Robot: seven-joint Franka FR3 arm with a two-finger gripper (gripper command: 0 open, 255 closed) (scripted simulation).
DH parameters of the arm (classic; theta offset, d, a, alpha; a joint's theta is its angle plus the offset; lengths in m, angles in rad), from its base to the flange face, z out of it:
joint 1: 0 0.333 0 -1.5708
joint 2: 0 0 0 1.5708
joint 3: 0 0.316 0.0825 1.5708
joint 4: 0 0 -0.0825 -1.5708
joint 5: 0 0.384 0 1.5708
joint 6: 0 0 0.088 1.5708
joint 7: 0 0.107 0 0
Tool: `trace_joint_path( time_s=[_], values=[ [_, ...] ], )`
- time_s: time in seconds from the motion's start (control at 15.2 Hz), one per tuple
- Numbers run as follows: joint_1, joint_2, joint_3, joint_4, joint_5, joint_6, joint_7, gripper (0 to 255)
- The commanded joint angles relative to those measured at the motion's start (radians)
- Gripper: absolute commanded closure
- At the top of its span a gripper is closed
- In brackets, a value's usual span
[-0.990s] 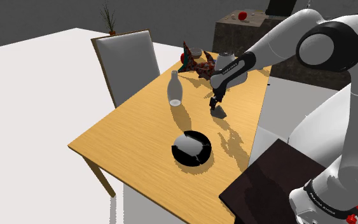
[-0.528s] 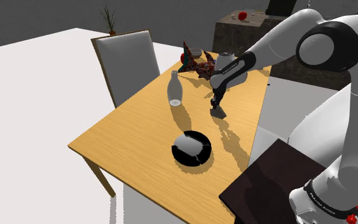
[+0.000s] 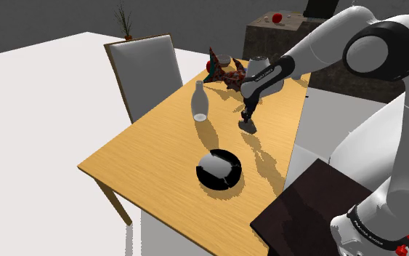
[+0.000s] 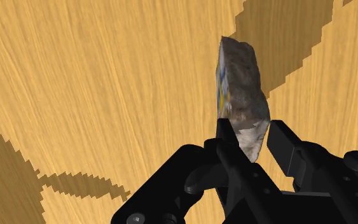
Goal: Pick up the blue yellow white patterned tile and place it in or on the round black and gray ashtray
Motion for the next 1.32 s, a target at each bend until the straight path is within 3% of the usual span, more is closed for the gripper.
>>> trace_joint_path(
  time_s=[0.0, 1.25],
  values=[
    [0.002, -0.02, -0.002, 0.002, -0.003, -0.022, 0.001, 255],
    [0.026, -0.183, -0.007, 0.031, -0.028, -0.213, 0.03, 255]
  ],
)
